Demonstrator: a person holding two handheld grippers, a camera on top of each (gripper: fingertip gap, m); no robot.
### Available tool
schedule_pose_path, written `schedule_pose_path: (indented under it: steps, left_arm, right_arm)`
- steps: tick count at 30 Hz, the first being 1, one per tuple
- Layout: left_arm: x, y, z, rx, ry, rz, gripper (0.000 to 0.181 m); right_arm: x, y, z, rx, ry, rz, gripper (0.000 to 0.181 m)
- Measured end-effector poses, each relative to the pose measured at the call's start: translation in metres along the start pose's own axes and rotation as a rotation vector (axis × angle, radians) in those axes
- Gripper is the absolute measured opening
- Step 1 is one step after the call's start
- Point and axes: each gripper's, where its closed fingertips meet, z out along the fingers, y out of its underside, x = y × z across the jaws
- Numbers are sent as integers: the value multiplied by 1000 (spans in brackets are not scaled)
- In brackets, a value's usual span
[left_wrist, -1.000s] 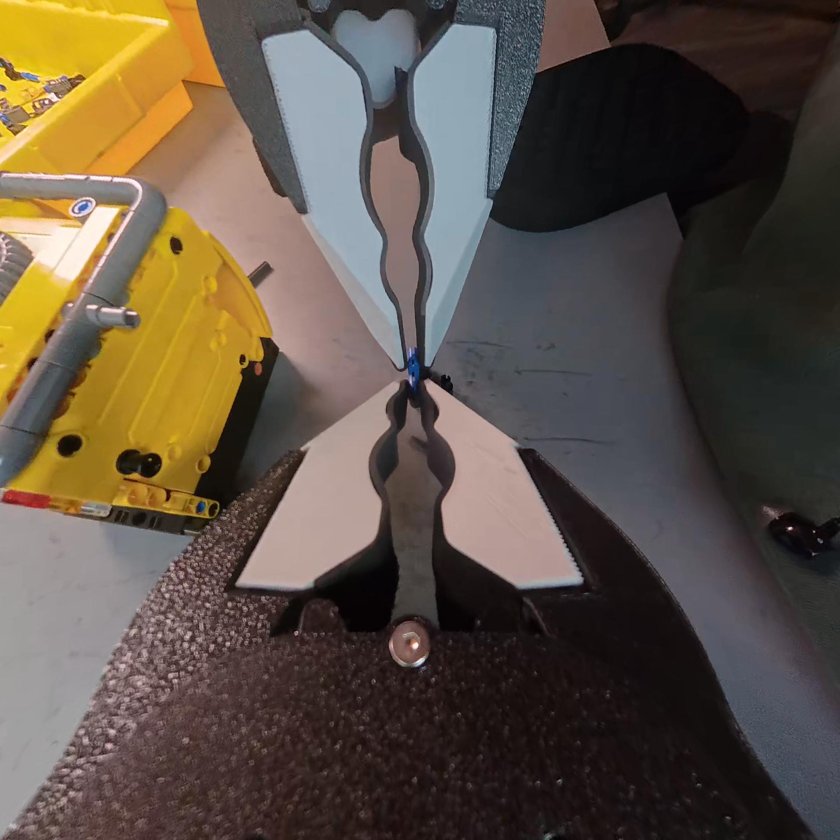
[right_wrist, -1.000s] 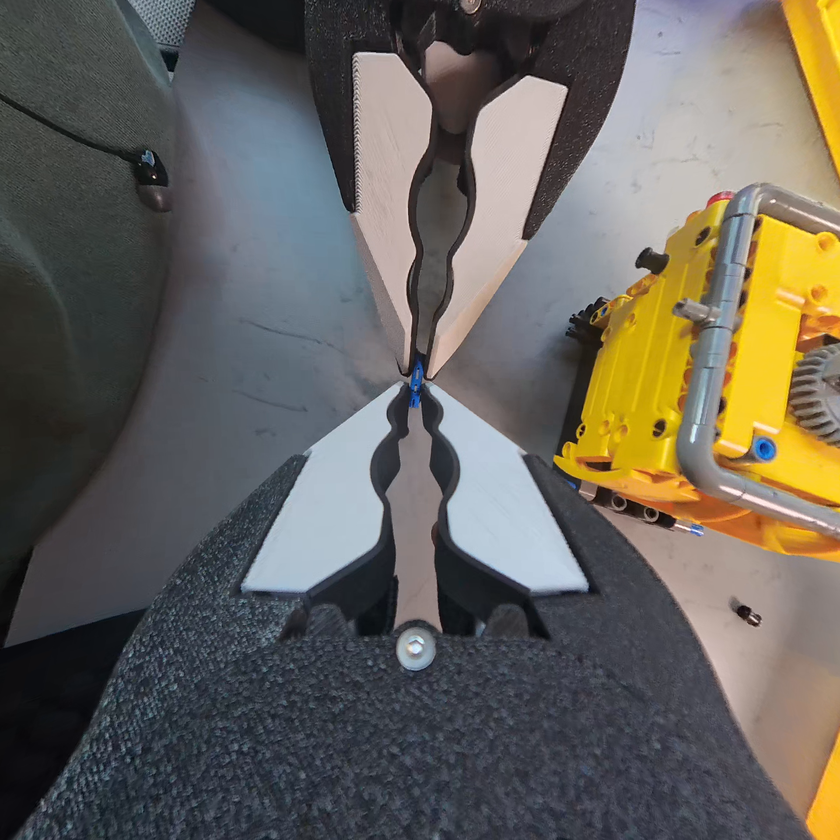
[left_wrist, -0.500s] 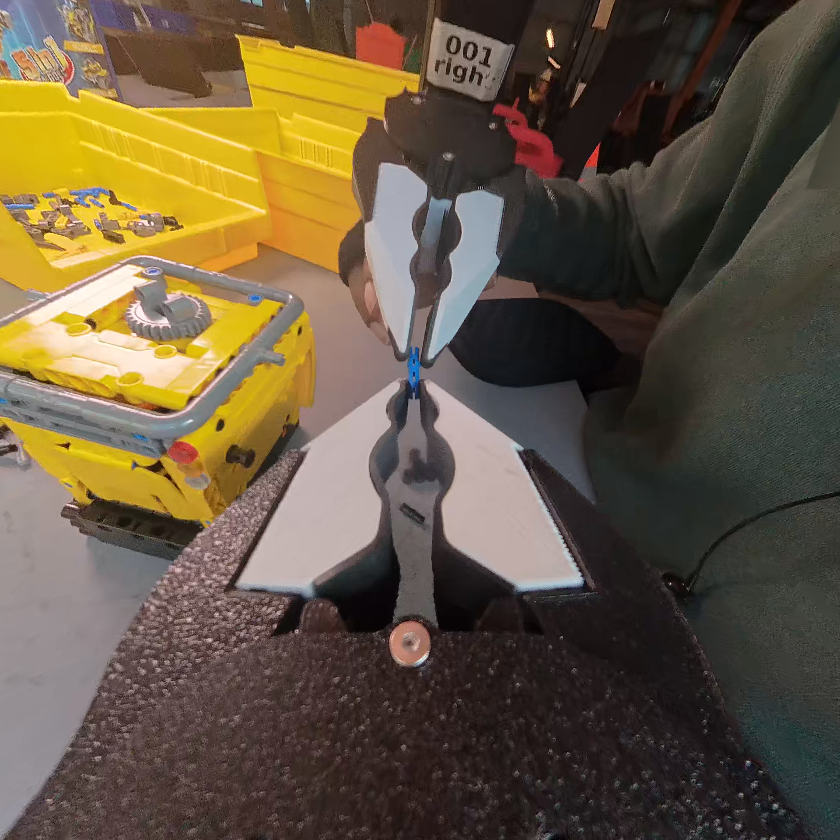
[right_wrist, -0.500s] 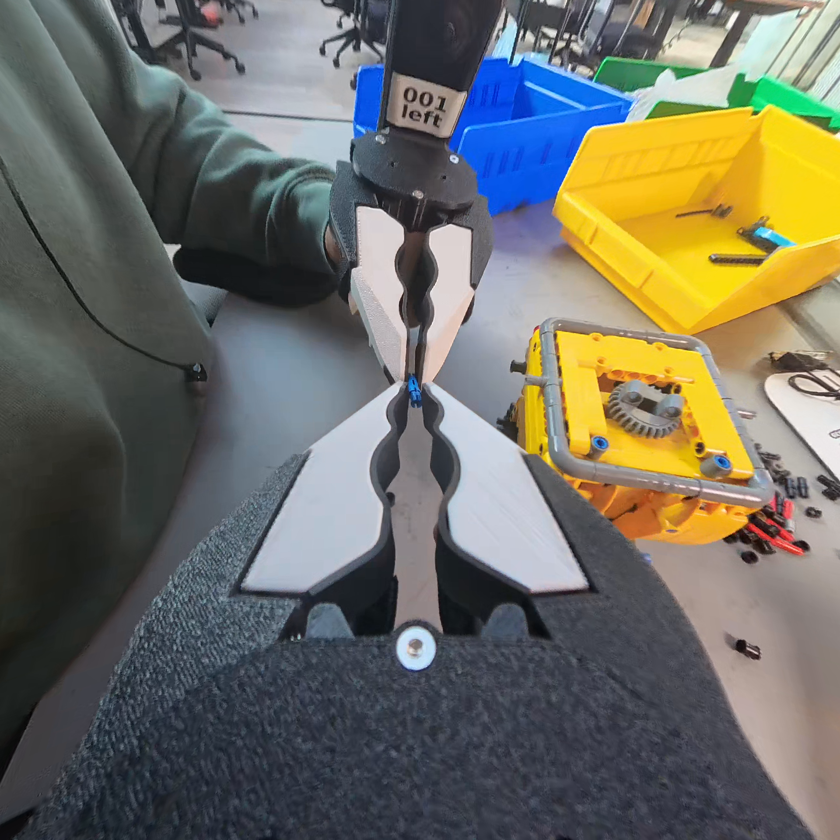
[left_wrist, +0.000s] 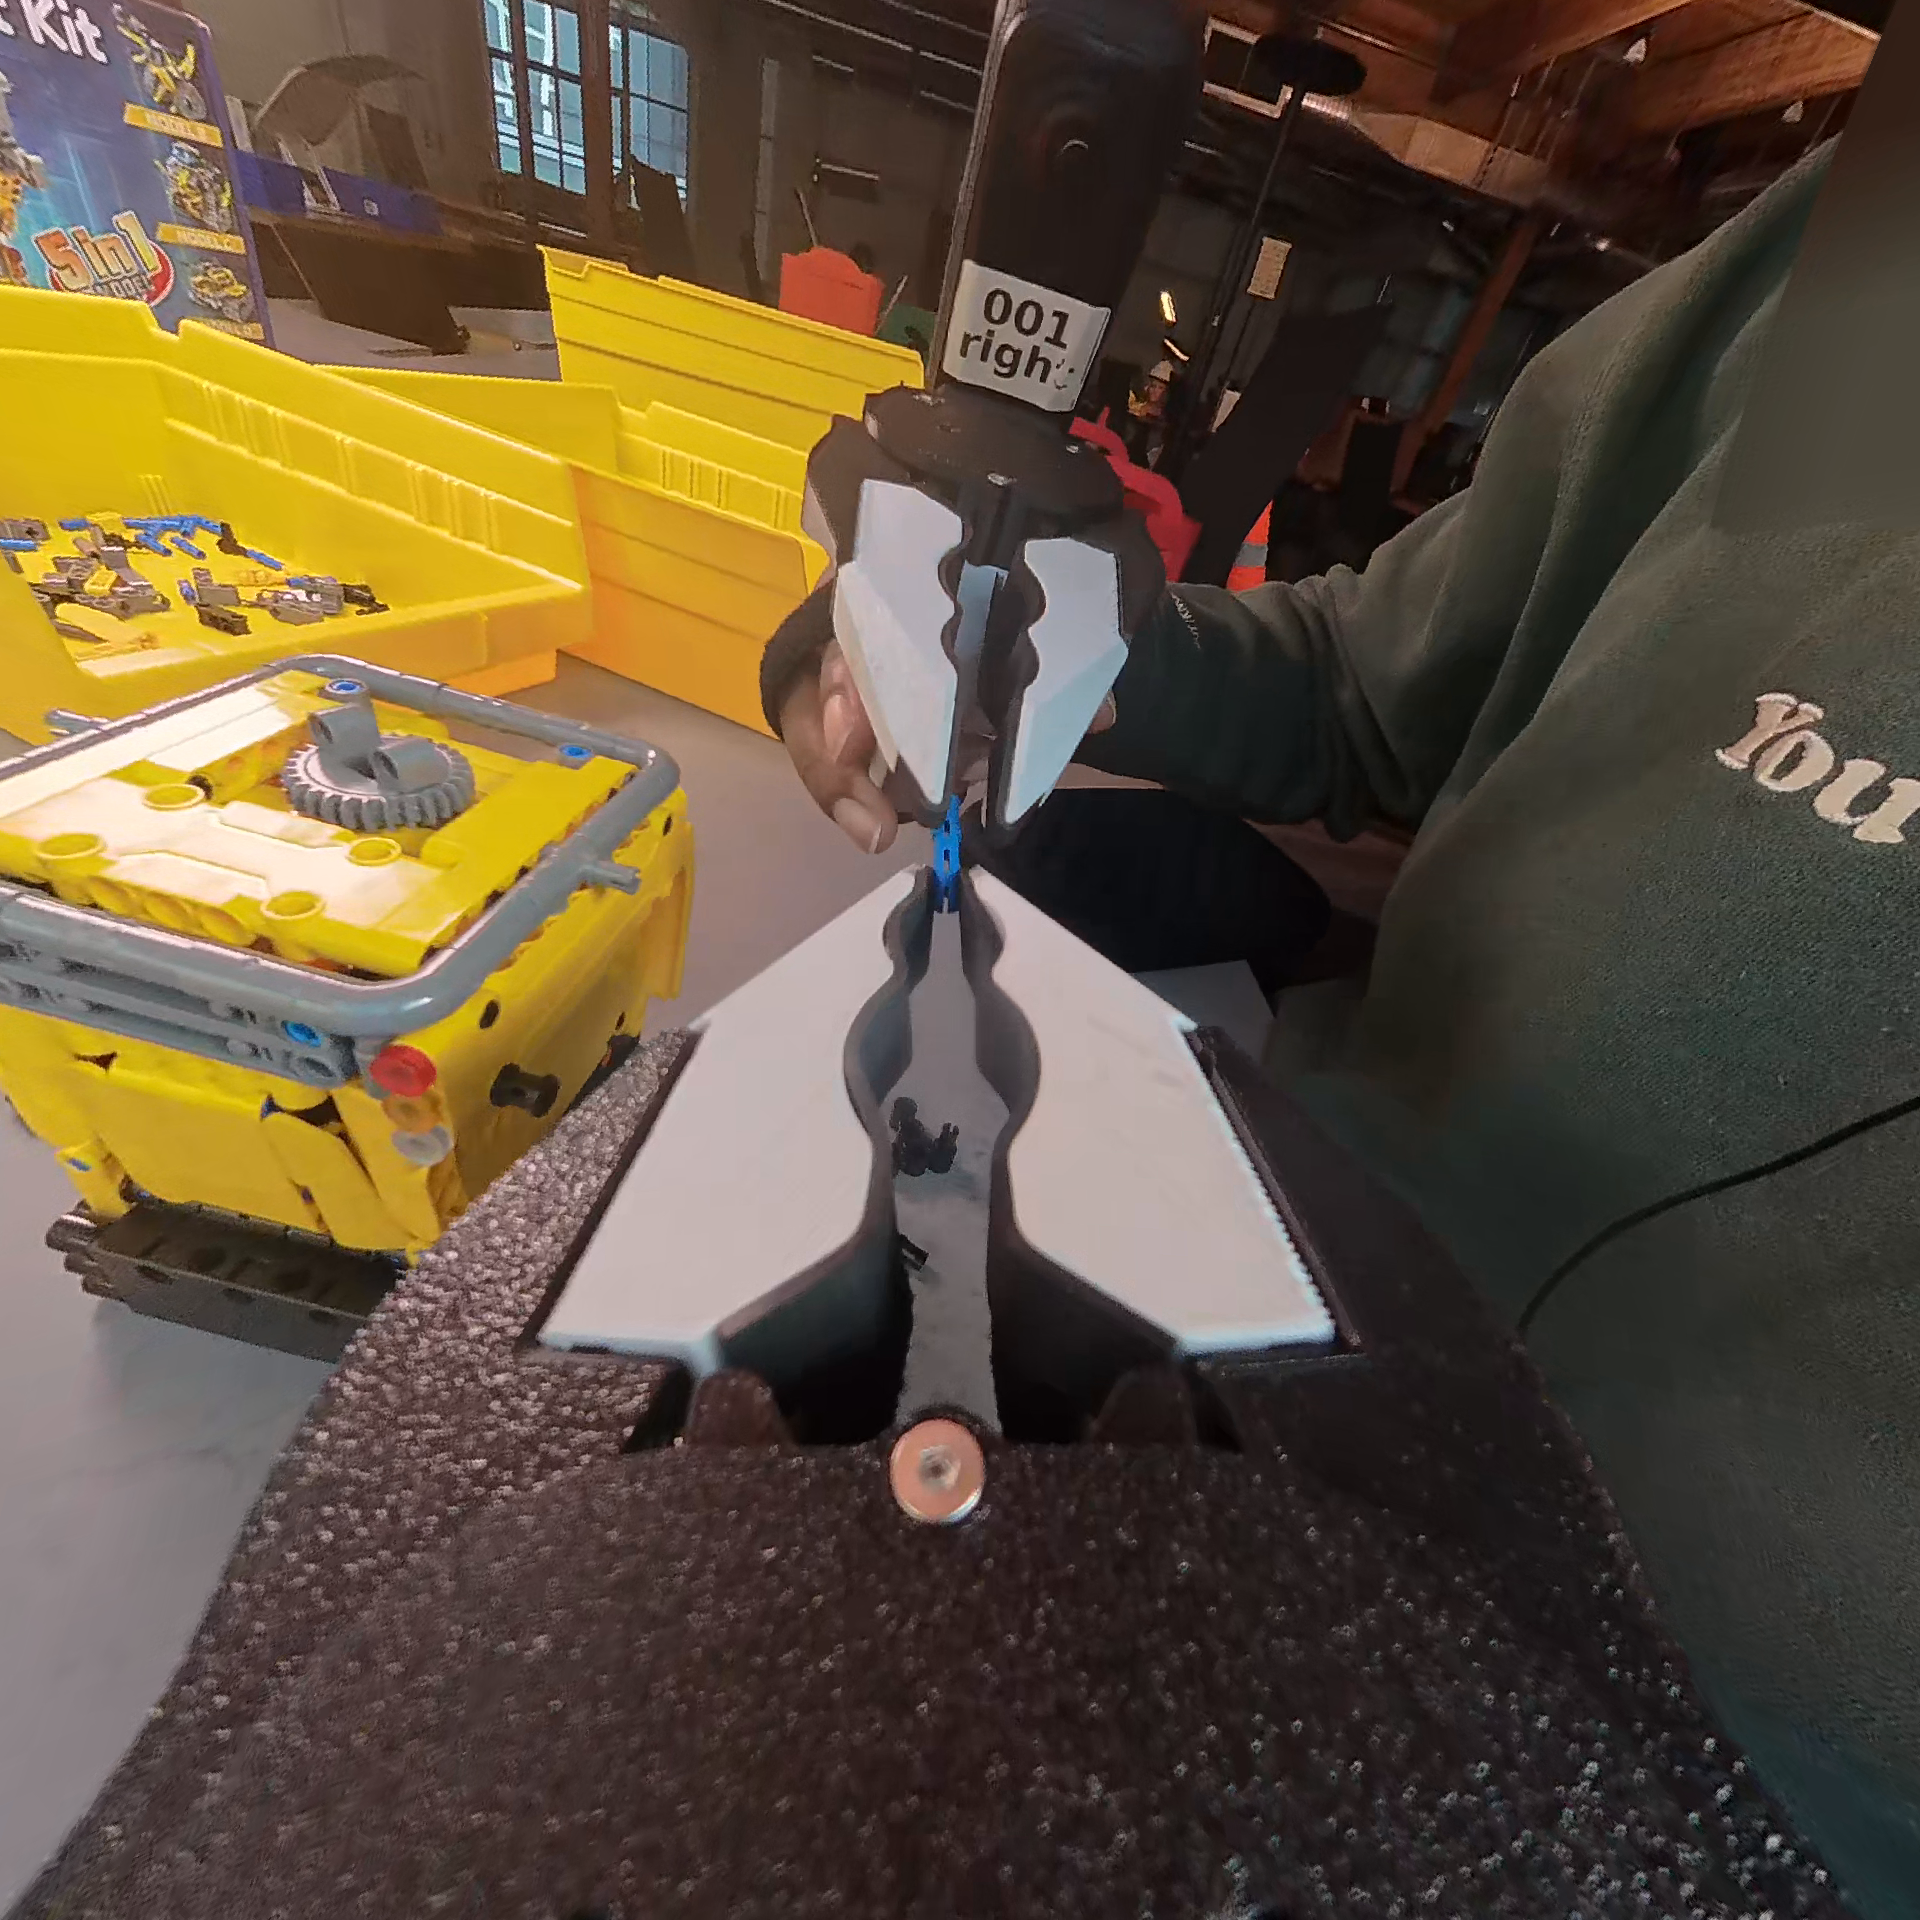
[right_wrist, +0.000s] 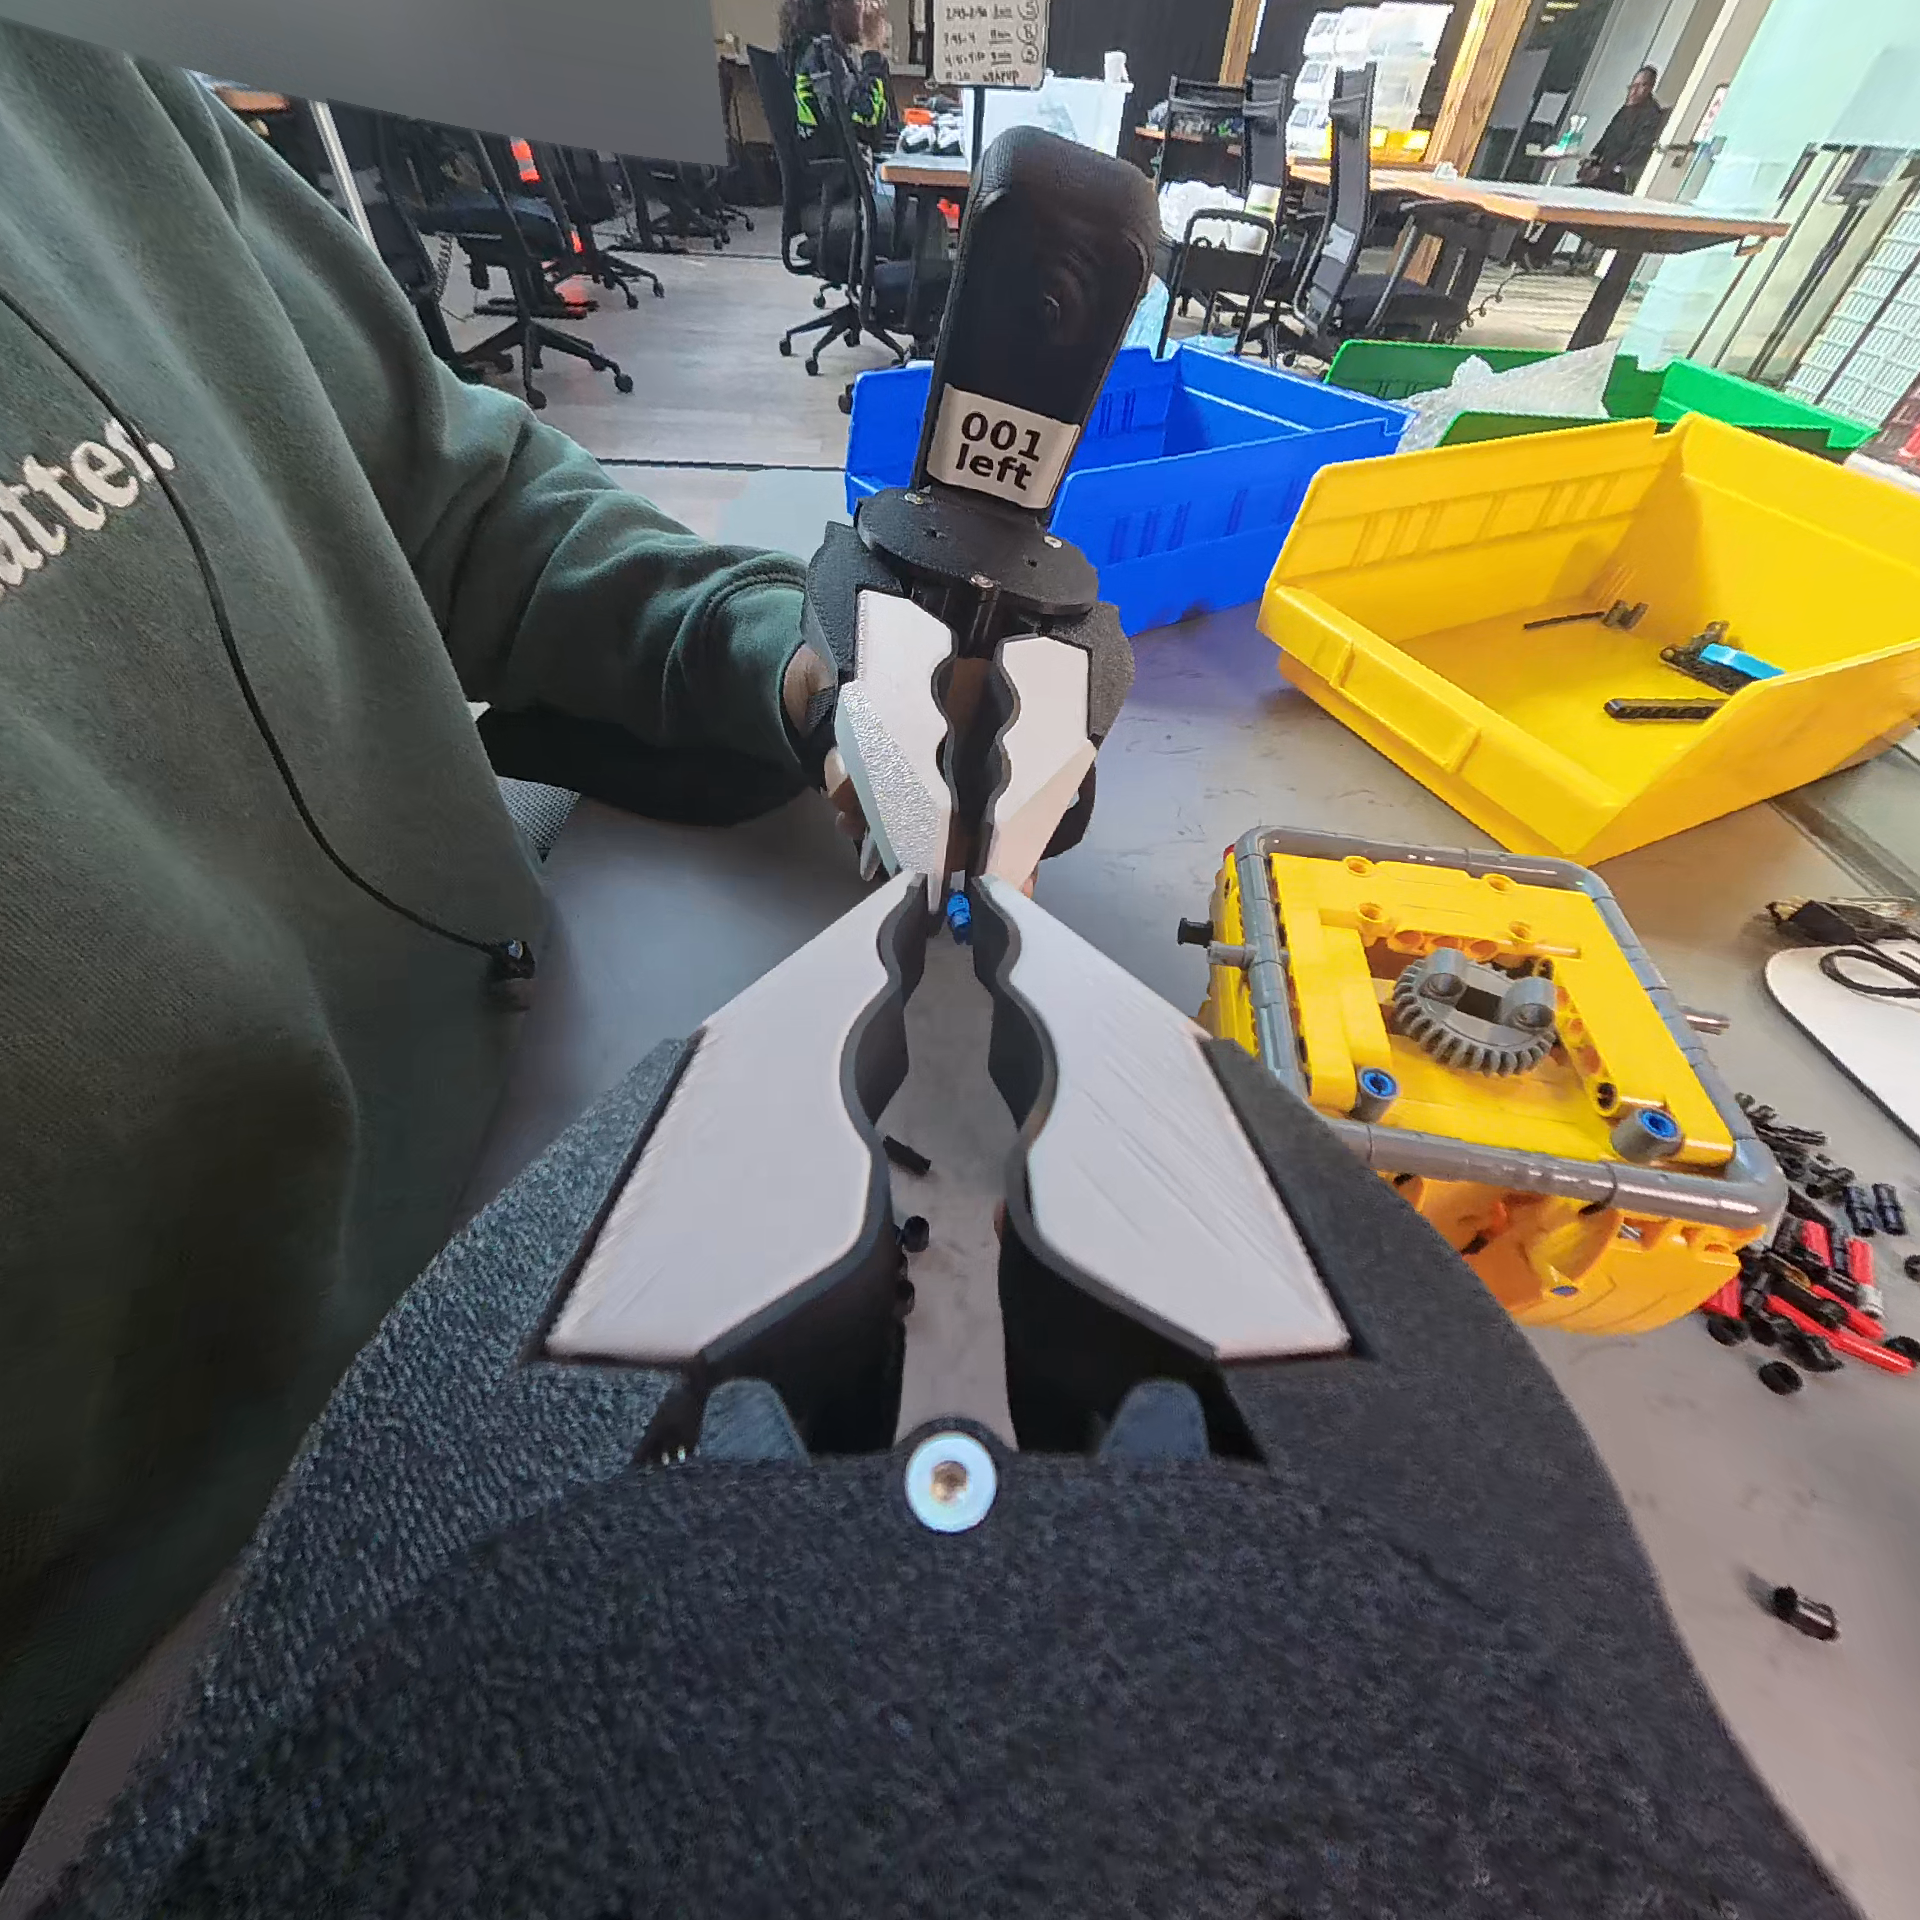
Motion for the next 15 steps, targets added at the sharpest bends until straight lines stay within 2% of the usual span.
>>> schedule_pose_path:
  steps: [6, 15]
  left_arm:
    - [1, -6, -4, 38, 10, -19, 3]
    - [3, -8, -4, 46, 22, -21, 4]
  right_arm:
    - [1, -8, 2, 26, 11, -29, 10]
    - [3, -10, 4, 34, 19, -46, 3]
